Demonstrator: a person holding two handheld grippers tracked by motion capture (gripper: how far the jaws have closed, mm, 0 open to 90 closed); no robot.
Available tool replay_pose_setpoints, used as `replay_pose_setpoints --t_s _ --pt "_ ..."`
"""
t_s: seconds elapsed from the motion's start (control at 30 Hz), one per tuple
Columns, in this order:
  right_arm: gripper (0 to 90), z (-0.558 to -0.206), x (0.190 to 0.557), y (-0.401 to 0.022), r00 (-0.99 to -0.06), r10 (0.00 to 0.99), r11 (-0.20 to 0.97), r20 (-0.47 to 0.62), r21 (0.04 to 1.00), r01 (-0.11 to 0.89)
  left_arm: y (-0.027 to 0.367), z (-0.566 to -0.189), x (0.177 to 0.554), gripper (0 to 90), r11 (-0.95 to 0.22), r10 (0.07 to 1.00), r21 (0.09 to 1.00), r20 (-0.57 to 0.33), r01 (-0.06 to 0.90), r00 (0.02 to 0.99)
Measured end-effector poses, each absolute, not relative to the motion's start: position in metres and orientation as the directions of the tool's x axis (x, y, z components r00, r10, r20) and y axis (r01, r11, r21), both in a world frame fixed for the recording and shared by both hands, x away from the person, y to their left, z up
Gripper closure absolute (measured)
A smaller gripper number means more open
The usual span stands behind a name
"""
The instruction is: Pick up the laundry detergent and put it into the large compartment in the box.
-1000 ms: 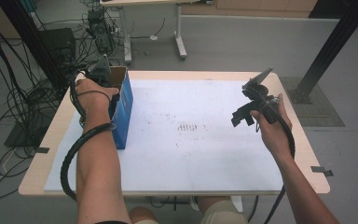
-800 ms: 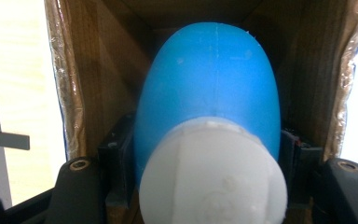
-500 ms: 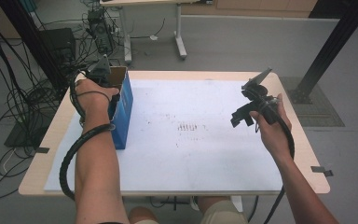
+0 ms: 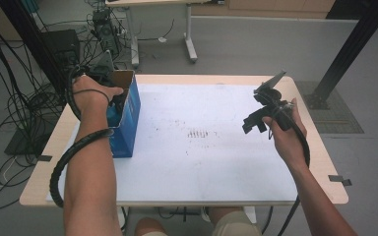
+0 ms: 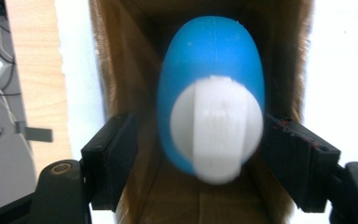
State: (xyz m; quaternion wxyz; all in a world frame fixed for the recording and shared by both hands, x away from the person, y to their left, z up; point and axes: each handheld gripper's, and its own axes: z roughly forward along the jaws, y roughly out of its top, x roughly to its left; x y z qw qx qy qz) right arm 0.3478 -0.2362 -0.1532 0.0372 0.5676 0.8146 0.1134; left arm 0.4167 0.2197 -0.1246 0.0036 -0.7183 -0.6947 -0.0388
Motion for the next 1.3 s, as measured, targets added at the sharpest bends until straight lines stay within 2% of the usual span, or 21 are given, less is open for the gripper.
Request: replay_pose_setpoints --t_s 0.33,0.5,0.6,0.7,1.0,1.3 --pt "5.5 -0.151 0.348 -0.234 -0.359 0.931 0.336 0.065 0.229 0.914 0.205 -0.082 0.412 20.4 -0.151 0.987 0.064 0.058 0.987 0.147" --pt "5.5 -0.15 0.349 -0.234 -0.357 0.932 0.335 0.065 0.228 0.914 0.191 -0.062 0.412 18.0 -0.227 0.972 0.094 0.086 0.969 0.219" --pt "5.5 -0.15 0.351 -0.233 -0.354 0.933 0.333 0.066 0.221 0.917 0.174 -0.054 0.415 17.2 -0.307 0.946 0.085 0.133 0.948 0.295" --pt "5.5 -0.15 0.354 -0.233 -0.355 0.933 0.334 0.065 0.218 0.917 0.163 -0.049 0.417 16.7 -0.4 0.913 0.092 0.131 0.912 0.387" --pt "5.5 -0.151 0.36 -0.234 -0.346 0.936 0.328 0.06 0.204 0.922 0.115 -0.045 0.423 15.1 -0.684 0.727 0.067 0.141 0.726 0.672" --pt "5.5 -0.154 0.367 -0.236 -0.34 0.938 0.322 0.066 0.193 0.927 0.077 -0.046 0.413 11.7 -0.87 0.492 0.107 0.136 0.481 0.86"
